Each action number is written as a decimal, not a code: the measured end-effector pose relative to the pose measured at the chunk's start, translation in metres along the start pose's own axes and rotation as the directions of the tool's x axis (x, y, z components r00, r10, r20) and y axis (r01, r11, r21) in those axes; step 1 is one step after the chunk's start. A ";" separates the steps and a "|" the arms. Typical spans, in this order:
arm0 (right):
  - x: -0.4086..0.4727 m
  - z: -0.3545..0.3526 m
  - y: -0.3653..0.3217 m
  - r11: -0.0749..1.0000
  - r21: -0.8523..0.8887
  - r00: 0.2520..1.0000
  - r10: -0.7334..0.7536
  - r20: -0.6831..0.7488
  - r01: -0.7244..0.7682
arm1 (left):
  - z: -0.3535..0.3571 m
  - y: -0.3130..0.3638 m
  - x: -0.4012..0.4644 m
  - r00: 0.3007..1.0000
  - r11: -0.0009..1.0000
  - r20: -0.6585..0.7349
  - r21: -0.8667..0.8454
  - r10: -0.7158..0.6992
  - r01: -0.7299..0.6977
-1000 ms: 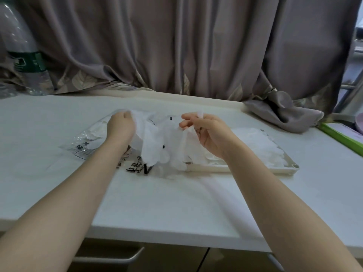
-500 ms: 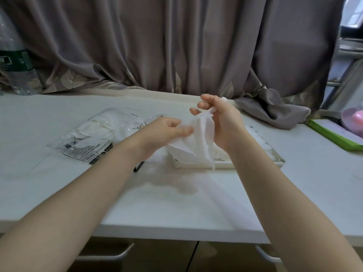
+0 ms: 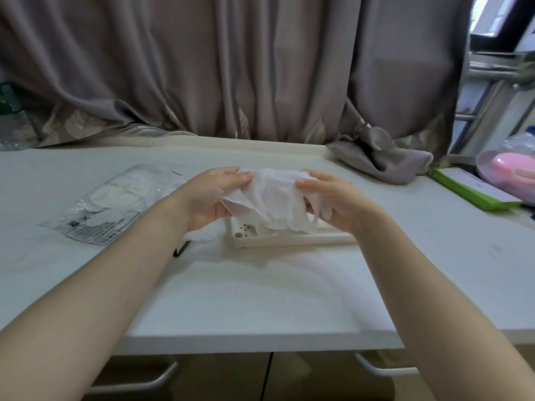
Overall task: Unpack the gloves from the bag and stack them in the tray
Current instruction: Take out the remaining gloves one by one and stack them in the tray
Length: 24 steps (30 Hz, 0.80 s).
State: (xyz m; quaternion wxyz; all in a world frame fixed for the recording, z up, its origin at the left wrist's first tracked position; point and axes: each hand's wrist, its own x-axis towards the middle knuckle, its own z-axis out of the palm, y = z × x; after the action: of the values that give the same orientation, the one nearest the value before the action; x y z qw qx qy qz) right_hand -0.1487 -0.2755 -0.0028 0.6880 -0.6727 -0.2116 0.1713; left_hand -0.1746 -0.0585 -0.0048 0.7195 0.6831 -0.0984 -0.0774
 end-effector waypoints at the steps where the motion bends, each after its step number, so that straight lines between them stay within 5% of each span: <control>1: -0.002 -0.006 0.000 0.997 0.064 0.999 -0.038 0.016 0.037 | -0.005 0.000 0.001 1.000 0.999 0.018 0.039 -0.007 0.006; 7: -0.013 -0.031 -0.002 0.997 0.049 0.989 -0.069 0.131 0.063 | -0.016 0.013 -0.002 0.979 1.000 0.203 -0.006 0.004 -0.003; 11: -0.019 -0.039 -0.014 0.913 -0.401 0.960 0.178 0.217 -0.078 | -0.009 0.025 0.004 0.970 0.997 0.230 -0.036 0.076 -0.069; 14: -0.017 -0.043 -0.018 0.785 -0.604 0.974 0.217 0.058 -0.138 | 0.004 0.030 0.007 0.967 0.995 0.237 0.018 0.092 -0.099; 17: -0.014 -0.032 -0.020 0.886 -0.463 0.999 -0.003 -0.036 -0.014 | 0.016 0.034 0.013 0.972 0.990 0.192 -0.059 0.136 -0.127; 20: -0.008 -0.014 -0.023 0.934 -0.321 0.987 -0.136 0.088 0.157 | 0.025 0.039 0.017 0.965 0.986 0.201 -0.027 0.166 -0.163; 24: 0.001 -0.004 -0.023 0.931 -0.330 0.979 -0.105 0.174 0.159 | 0.034 0.045 0.019 0.966 0.977 0.160 0.028 0.203 -0.210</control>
State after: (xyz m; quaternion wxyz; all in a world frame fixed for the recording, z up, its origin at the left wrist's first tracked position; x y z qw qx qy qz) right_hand -0.1472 -0.2795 0.0207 0.5523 -0.7510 -0.3351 0.1362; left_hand -0.1654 -0.0935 0.0427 0.6982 0.6769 -0.2269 -0.0530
